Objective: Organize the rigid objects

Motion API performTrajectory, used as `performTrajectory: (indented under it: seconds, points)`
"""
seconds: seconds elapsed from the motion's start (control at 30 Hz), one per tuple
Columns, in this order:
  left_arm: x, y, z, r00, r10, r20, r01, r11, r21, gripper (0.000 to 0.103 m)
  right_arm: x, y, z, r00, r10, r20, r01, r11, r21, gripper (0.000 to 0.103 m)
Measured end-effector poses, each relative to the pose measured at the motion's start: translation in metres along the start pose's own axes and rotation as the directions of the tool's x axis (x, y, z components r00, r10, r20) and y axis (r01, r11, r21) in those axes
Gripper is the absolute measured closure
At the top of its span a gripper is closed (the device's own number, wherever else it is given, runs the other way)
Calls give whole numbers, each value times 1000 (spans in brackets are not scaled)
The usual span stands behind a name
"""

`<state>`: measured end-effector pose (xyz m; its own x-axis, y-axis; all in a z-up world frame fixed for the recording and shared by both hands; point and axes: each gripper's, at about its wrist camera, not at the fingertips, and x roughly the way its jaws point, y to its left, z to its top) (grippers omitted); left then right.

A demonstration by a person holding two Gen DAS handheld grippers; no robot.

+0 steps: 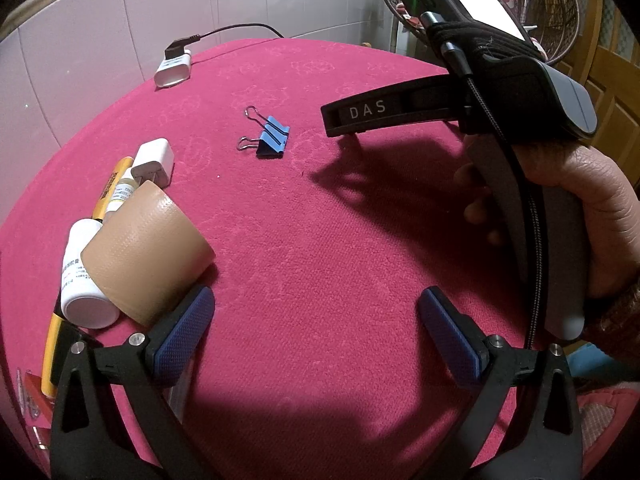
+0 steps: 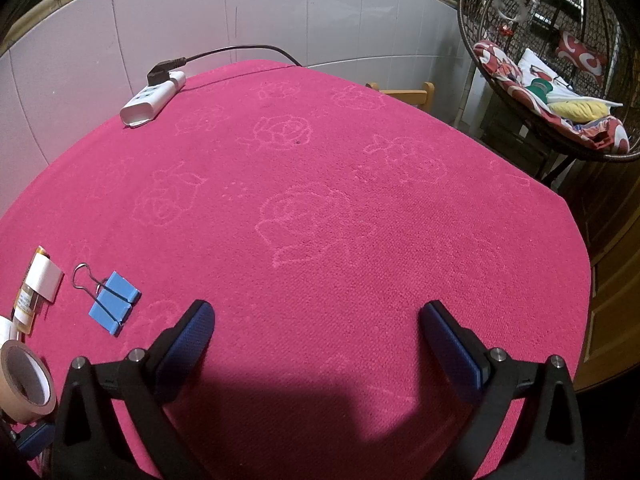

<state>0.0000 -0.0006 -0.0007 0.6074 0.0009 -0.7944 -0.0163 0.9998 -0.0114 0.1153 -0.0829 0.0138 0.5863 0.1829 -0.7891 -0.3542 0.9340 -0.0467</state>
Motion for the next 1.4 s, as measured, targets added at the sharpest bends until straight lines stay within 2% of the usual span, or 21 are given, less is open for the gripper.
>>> performTrajectory:
  seconds: [1.2,1.4]
  points:
    - [0,0,0,1000,2,1,-2,1000,-1,0,0,0,0,1000,0,0,0,1000,1,0]
    - [-9,1,-3,1000,25,-5,-26,999,-43,0,1,1,1,1000,1,0,-1,1000,2,0]
